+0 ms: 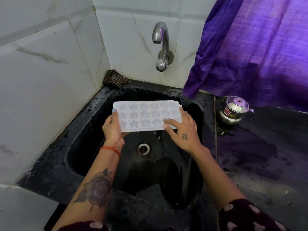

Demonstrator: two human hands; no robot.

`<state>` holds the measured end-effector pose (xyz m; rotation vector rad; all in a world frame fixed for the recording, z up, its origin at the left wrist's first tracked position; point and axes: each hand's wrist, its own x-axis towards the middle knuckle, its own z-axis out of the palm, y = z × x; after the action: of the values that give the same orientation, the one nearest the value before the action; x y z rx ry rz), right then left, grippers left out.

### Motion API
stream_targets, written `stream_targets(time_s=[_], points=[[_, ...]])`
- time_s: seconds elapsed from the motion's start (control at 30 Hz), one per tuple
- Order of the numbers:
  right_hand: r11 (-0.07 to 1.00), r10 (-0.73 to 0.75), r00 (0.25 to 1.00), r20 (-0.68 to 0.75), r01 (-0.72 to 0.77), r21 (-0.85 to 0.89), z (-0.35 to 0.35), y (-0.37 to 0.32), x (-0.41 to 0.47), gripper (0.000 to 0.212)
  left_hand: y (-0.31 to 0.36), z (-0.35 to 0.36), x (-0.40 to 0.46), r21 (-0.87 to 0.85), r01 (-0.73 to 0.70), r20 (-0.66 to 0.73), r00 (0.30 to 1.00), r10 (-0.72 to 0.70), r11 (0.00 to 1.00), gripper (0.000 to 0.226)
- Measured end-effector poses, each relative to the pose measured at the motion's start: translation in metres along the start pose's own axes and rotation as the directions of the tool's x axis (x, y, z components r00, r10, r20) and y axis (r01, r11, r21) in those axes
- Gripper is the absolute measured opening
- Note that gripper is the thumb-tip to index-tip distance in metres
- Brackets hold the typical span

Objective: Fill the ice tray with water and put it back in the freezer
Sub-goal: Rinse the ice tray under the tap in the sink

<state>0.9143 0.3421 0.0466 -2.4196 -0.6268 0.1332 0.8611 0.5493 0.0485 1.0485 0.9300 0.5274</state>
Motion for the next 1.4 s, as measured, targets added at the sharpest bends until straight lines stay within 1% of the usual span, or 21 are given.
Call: stream_targets(time_s=[0.13,0.27,0.33,0.5,0.6,0.77,0.87,0.97,1.07,1.23,1.4], points=[[1.000,0.020,1.000,0.012,-0.021,0.018,-0.004,0.000,0.000,0.023,-0.002,-0.001,0.001,0.004,0.005,0.000,1.000,-0.005,1.000,0.024],[0.999,0.029,1.000,-0.011,-0.029,-0.022,-0.001,0.002,0.000,0.027,-0.003,0.000,0.001,0.009,0.006,0.001,1.000,-0.006,1.000,0.025],[1.000,0.023,1.000,-0.004,-0.023,-0.016,0.000,0.001,0.000,0.029,-0.003,0.001,0.001,0.009,0.007,0.002,1.000,-0.007,1.000,0.025],[0.999,0.010,1.000,0.004,-0.010,0.034,-0.001,0.000,0.000,0.026,-0.002,0.000,0.001,0.011,0.002,-0.001,1.000,-0.002,1.000,0.025],[0.999,0.021,1.000,-0.007,-0.021,0.032,-0.003,0.000,0.000,0.022,-0.003,-0.001,0.001,0.011,0.007,0.000,1.000,-0.007,1.000,0.024],[0.999,0.028,1.000,0.001,-0.028,0.022,-0.001,0.001,-0.001,0.026,-0.002,0.000,-0.002,0.004,0.013,0.004,1.000,-0.013,1.000,0.024],[0.998,-0.021,0.999,-0.049,0.024,0.055,0.000,0.000,-0.002,0.024,-0.002,0.000,-0.003,-0.002,0.014,0.001,1.000,-0.014,1.000,0.024],[0.996,-0.085,0.992,-0.097,0.088,0.023,0.001,-0.002,-0.001,0.026,-0.001,0.001,-0.004,-0.003,0.013,0.002,1.000,-0.013,1.000,0.025],[0.993,-0.115,0.992,-0.049,0.115,0.000,0.003,-0.007,0.001,0.024,0.000,0.002,-0.007,-0.008,0.007,0.009,1.000,-0.007,1.000,0.025],[0.994,-0.091,0.996,-0.017,0.090,-0.059,0.008,-0.010,0.005,0.026,0.002,0.005,-0.012,-0.010,-0.010,0.010,1.000,0.010,1.000,0.024],[0.992,-0.089,0.995,0.050,0.094,-0.090,0.005,-0.014,0.004,0.029,0.005,0.004,-0.013,-0.007,-0.018,0.020,1.000,0.018,1.000,0.024]])
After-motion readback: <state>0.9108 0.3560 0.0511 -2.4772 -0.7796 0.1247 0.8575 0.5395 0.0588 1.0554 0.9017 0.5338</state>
